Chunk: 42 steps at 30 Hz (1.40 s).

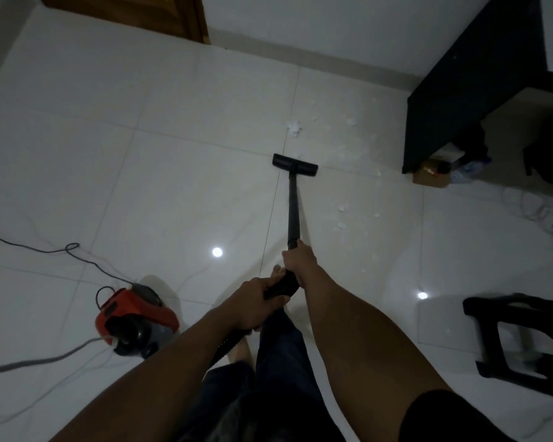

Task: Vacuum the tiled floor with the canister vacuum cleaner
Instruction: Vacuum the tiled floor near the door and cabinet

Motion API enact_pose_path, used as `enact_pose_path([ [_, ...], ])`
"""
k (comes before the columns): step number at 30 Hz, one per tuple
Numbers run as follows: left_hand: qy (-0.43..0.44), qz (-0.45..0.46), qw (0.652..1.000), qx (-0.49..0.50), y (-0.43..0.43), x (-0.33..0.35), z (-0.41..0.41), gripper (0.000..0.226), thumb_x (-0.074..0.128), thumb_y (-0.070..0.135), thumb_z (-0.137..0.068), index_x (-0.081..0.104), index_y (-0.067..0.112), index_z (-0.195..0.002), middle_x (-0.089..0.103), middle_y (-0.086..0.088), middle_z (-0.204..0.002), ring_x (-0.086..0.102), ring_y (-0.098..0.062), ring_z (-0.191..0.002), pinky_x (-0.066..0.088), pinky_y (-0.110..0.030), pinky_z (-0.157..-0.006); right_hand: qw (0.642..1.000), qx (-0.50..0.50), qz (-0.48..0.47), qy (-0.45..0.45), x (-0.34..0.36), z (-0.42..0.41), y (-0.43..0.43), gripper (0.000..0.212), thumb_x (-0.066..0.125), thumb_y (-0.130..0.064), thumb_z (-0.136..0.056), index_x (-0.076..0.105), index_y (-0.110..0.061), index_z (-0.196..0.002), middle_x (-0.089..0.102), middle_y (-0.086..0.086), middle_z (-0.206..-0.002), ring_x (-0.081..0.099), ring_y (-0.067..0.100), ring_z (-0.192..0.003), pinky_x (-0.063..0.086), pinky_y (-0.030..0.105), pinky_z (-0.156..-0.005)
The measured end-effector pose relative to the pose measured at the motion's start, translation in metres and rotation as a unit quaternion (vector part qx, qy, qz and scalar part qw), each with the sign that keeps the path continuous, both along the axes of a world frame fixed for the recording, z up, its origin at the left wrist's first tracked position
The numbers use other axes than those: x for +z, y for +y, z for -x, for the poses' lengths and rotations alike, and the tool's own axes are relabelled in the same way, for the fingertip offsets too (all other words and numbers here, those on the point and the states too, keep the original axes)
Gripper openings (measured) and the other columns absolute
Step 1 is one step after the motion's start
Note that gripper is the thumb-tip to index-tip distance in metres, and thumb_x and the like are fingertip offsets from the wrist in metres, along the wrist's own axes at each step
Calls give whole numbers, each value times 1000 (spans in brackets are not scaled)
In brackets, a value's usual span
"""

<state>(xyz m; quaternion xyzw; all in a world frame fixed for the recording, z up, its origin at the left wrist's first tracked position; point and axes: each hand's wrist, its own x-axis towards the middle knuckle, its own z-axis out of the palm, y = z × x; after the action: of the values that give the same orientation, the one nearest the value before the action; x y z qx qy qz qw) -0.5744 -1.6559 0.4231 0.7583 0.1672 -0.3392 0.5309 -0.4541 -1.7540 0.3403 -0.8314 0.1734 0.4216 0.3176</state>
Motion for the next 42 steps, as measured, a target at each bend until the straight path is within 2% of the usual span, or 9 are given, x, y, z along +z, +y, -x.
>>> enact_pose_path([
  [5,23,7,999,26,26,0,-73,54,57,32,-99,36,30,-149,60,-4,-78,53,-6,-42,45,-19,-41,1000,-22,-2,4,-8,-74,31,64,45,-17,-100,20,-24,-159,54,11,-137,58,27,-111,45,30,-72],
  [12,44,3,997,63,45,-14,-152,48,55,29,-101,39,33,-145,61,-4,-76,55,-5,-40,44,-18,-39,999,-34,23,6,-8,-153,63,72,47,-12,-99,13,-28,-160,56,15,-134,62,30,-108,54,33,-78],
  [15,49,10,996,74,48,-22,-175,44,57,33,-99,44,33,-142,70,-9,-90,62,-10,-59,56,-33,-56,999,-35,36,4,-10,-175,66,73,47,-12,-99,12,-30,-160,57,14,-130,63,28,-103,51,32,-72],
  [17,51,4,996,70,50,-25,-187,52,58,34,-99,41,29,-148,71,-4,-98,63,-6,-69,54,-26,-65,998,-39,38,6,-8,-188,67,73,47,-12,-99,12,-31,-160,57,13,-129,63,28,-102,50,32,-70],
  [20,50,7,996,75,55,-20,-207,51,56,30,-100,39,28,-148,63,9,-78,58,6,-52,43,-10,-52,998,-40,39,-5,-3,-206,74,71,48,-13,-99,13,-29,-159,57,13,-131,63,28,-105,47,31,-70],
  [24,46,16,996,79,73,-11,-233,31,58,24,-99,56,15,-128,60,-8,-71,53,-3,-38,44,-19,-40,998,-39,38,-14,3,-230,90,71,48,-14,-99,14,-29,-159,59,12,-130,63,27,-103,47,30,-71],
  [28,51,38,994,87,97,-14,-261,51,60,28,-97,40,35,-143,65,-11,-74,55,-12,-41,46,-25,-41,998,-55,23,-14,4,-260,110,70,47,-17,-99,14,-31,-159,56,12,-133,62,27,-107,54,34,-79],
  [36,38,30,998,47,137,-18,-299,57,59,33,-97,36,36,-150,70,-8,-77,59,-18,-45,54,-34,-50,997,-75,4,-4,4,-297,140,65,46,-17,-100,20,-25,-159,54,11,-137,60,28,-113,49,31,-77],
  [42,24,46,997,55,146,-11,-333,54,60,30,-98,37,35,-147,63,5,-70,53,-6,-41,47,-22,-45,997,-81,11,3,3,-334,151,67,43,-13,-101,15,-27,-160,52,12,-140,59,26,-104,48,29,-70],
])
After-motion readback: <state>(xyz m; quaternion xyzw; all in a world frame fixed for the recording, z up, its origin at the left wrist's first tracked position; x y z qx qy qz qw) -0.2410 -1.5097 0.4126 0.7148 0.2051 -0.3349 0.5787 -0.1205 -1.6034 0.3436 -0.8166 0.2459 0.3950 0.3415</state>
